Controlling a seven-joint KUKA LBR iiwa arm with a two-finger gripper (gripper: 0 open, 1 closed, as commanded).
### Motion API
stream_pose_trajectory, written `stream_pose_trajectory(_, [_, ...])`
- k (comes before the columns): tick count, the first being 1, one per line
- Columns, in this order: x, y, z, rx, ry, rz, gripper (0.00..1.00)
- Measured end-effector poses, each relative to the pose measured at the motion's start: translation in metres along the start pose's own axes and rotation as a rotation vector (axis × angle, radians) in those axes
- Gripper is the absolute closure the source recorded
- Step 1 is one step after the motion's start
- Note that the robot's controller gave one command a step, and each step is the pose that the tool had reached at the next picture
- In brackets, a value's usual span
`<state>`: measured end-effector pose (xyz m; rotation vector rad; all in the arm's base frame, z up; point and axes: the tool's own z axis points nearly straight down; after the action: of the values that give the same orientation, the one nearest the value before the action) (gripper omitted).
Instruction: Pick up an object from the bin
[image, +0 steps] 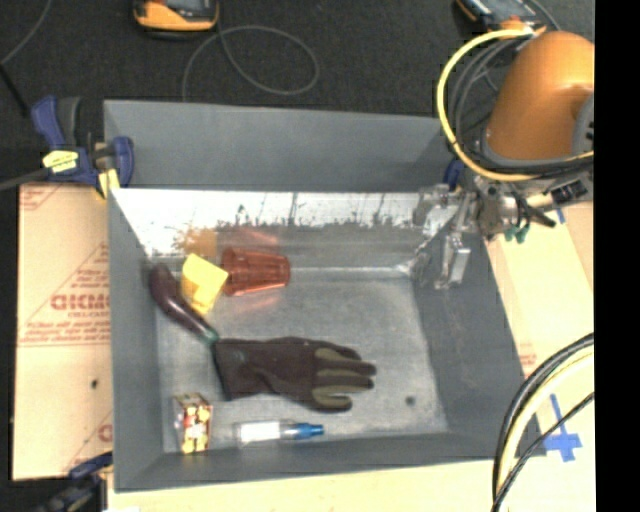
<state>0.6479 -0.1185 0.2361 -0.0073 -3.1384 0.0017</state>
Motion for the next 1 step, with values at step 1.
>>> stream_pose_trajectory(1, [-0.0011, 0.0004, -0.0057, 0.001, -0.008, -0.002, 0.0])
